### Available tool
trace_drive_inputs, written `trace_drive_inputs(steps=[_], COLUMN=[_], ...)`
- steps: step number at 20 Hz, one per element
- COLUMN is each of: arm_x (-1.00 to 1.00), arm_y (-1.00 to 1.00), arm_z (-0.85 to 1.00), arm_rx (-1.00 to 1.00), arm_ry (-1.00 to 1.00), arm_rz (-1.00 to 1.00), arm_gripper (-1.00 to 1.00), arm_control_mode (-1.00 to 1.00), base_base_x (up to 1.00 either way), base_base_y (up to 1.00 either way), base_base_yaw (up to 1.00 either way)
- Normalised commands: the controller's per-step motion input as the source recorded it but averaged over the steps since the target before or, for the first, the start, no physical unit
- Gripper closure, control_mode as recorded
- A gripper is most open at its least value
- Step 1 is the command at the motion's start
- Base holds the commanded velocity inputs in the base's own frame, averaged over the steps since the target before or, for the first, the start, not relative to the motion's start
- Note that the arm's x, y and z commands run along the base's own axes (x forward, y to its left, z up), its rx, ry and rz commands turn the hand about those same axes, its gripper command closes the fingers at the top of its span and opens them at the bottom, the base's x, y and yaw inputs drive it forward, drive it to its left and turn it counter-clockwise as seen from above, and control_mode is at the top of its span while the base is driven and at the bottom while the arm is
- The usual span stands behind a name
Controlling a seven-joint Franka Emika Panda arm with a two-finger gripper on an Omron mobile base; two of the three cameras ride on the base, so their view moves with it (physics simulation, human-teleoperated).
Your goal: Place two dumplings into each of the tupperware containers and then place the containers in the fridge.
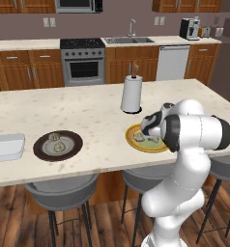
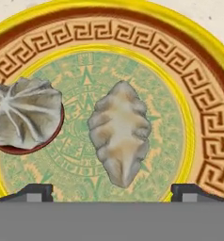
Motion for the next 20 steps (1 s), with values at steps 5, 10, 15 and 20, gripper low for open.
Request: trace_drive_inputs(steps=[5,10,15,20], arm_x=[0.41,0.34,0.11,0.0], arm_y=[-0.14,0.0,0.0,0.0], arm_z=[-0.1,-0.2,-0.27,-0.22], arm_rx=[0.0,0.0,0.0,0.0], arm_ry=[0.0,0.0,0.0,0.0], arm_rz=[0.0,0.0,0.0,0.0], arm_gripper=[-1.0,-1.0,-1.0,1.0], arm_control_mode=[-1.0,-1.0,-1.0,-1.0], base_base_x=[0.0,0.0,0.0,0.0], base_base_y=[0.0,0.0,0.0,0.0], base_base_yaw=[0.0,0.0,0.0,0.0])
